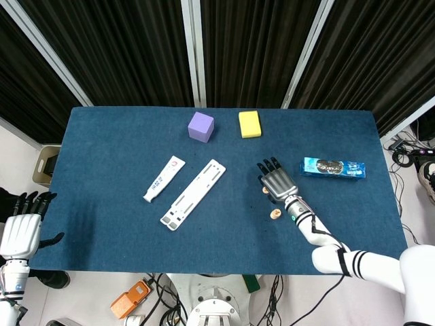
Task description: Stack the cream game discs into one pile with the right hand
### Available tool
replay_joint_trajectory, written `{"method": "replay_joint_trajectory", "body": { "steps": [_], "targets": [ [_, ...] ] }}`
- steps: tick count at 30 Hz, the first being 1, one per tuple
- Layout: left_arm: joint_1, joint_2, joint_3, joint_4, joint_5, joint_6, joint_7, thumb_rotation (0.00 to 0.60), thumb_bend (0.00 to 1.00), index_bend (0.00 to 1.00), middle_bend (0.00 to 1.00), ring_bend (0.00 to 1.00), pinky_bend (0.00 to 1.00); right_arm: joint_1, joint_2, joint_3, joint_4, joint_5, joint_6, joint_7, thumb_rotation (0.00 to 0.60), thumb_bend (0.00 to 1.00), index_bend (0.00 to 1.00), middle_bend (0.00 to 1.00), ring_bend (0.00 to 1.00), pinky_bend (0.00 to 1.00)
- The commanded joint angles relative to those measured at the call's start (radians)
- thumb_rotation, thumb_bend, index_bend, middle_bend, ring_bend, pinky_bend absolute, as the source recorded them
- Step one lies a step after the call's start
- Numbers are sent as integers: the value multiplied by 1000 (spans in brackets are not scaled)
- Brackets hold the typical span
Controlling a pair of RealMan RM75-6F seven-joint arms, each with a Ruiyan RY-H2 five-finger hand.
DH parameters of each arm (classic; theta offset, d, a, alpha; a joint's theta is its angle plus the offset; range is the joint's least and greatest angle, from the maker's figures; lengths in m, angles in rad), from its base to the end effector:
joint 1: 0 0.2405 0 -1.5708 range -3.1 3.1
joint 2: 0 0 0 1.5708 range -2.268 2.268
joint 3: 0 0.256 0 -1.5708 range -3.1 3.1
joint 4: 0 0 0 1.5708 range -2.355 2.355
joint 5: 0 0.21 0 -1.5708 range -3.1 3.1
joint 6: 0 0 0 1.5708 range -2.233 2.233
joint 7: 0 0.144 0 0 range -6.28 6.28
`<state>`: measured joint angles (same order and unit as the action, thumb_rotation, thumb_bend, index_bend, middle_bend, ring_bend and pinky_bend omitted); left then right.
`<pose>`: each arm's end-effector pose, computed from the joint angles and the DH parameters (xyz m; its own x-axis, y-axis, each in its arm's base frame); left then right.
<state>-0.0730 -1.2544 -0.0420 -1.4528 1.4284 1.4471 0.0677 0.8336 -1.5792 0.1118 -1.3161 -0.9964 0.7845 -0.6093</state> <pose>-0.3437 0.1763 0.1279 0.4684 0.0563 0.8817 0.8785 0.0770 -0.4716 -0.1727 -0.3642 -0.0394 0.7465 -0.2717 0.6074 -0.6548 -0.4622 0.5980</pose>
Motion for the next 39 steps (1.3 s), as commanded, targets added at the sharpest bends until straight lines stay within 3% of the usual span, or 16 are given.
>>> {"method": "replay_joint_trajectory", "body": {
  "steps": [1,12,21,28,34,39],
  "targets": [
    [-1,0,0,1,-1,-2,0,600,75,154,128,69,0,4,-10,-4,15,6,-2,3,600,438,496,133,28,84],
    [-3,-3,-1,7,-4,-7,-3,600,75,154,128,69,0,9,-20,-11,43,-1,6,30,600,452,558,138,29,84],
    [-5,-4,-3,13,-1,-7,-11,600,75,154,128,69,0,-62,126,-22,-127,-107,130,109,600,457,563,141,33,84],
    [-10,-4,-4,6,6,-5,-9,600,75,154,128,69,0,-140,278,-92,-308,-248,203,178,600,457,562,141,35,84],
    [-10,-6,-3,3,13,1,-5,600,75,154,128,69,0,-160,303,-143,-346,-314,186,175,600,457,555,142,35,84],
    [-7,-5,-1,3,15,6,-7,600,75,154,128,69,0,-156,279,-143,-336,-310,161,156,600,457,549,141,36,84]
  ]
}}
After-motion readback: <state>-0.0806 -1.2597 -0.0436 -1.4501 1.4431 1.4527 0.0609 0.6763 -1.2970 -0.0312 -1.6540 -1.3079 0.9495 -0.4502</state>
